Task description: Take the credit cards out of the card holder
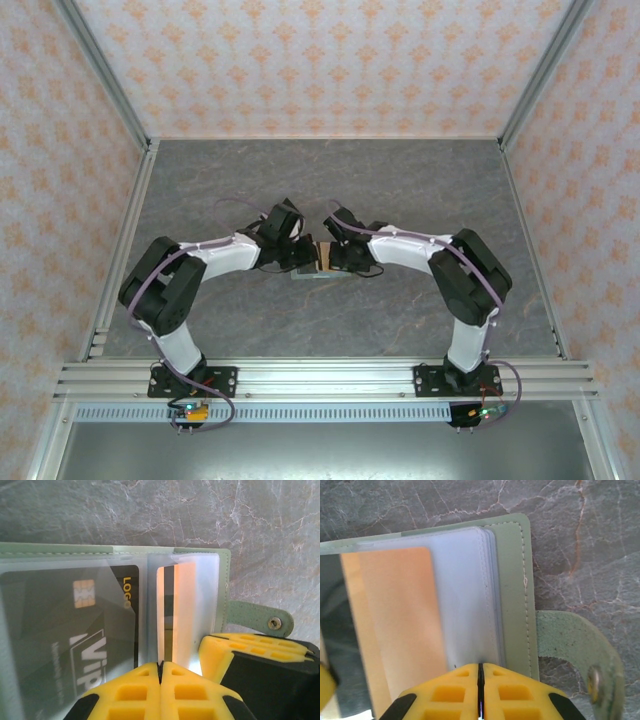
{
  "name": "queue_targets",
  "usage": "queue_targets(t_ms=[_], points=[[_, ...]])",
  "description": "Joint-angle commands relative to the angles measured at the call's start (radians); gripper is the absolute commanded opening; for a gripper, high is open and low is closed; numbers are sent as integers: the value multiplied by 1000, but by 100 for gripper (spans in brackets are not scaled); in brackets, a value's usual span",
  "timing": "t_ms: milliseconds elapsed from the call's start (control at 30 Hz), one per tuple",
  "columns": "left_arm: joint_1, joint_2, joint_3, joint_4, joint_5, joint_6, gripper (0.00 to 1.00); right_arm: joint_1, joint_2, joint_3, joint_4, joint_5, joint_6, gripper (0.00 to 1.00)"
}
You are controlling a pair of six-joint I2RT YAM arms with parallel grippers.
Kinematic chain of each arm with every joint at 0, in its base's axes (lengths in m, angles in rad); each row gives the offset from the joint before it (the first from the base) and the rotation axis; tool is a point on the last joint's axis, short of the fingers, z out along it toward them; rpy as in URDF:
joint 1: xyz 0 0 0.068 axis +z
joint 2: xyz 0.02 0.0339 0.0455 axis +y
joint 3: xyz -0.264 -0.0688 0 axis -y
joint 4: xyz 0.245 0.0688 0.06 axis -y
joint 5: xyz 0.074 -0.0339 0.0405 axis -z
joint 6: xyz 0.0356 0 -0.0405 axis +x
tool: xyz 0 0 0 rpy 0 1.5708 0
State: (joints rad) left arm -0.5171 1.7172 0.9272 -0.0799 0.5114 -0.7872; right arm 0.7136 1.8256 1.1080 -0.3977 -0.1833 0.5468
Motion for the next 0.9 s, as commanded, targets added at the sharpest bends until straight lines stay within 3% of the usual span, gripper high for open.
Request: queue_targets(t_ms=[0, 133, 233, 533, 867], points=[[0, -48, 9, -102, -64, 56, 2, -28, 8, -77, -50, 57, 19, 10], [0, -86, 13, -139, -79, 69, 1, -43, -49, -108, -19, 39, 15, 15], [1, -127, 21, -176, -96, 72, 1, -60, -116, -137, 46, -49, 8, 22], [19, -351, 101, -326, -213, 54, 1, -123, -366, -194, 246, -300, 57, 52], [126, -509, 26, -82, -71, -144, 0, -143, -340, -126, 536, -576, 288, 72]])
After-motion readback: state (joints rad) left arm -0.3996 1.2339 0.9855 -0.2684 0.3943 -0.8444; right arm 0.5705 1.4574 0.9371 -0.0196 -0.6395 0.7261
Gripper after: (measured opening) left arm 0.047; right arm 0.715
